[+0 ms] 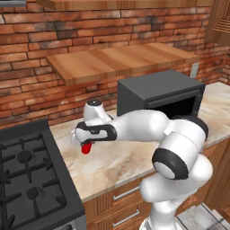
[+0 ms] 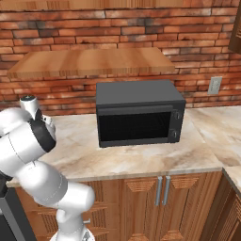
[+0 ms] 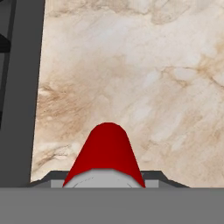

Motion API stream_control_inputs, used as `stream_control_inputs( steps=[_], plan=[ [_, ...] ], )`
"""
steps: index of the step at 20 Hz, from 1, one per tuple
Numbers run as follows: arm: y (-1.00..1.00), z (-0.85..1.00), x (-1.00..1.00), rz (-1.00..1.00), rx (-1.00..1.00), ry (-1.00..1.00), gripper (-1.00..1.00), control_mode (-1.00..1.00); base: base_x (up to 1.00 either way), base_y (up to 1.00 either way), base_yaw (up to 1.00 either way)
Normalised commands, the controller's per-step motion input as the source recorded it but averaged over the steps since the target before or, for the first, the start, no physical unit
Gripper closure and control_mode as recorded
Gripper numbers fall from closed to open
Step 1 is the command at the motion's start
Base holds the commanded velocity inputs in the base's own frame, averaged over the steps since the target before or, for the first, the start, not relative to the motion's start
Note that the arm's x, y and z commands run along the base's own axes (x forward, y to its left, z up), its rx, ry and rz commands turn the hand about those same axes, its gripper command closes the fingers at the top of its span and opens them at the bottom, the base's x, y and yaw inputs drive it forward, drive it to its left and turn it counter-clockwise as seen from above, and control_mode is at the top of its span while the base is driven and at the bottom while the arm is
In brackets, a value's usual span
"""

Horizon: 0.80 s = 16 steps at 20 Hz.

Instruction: Four empty soda cans are scattered around the kitchen. Gather all the cans and cluster them next to the stove for recycling.

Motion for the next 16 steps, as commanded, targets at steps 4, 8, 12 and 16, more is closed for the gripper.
stream_control_inputs(
  steps=[4,8,12,16],
  plan=[
    [0.13,-0.15,0.15,0.0,-0.03,-0.06,1.0,-1.0,0.0,0.0,0.0],
    [0.13,-0.12,0.15,0.0,-0.02,-0.05,1.0,-1.0,0.0,0.0,0.0],
    [0.06,-0.05,0.16,0.0,0.0,0.0,1.0,-1.0,0.0,0.0,0.0],
    [0.03,-0.04,0.19,0.0,0.0,0.01,1.0,-1.0,0.0,0.0,0.0]
  ],
)
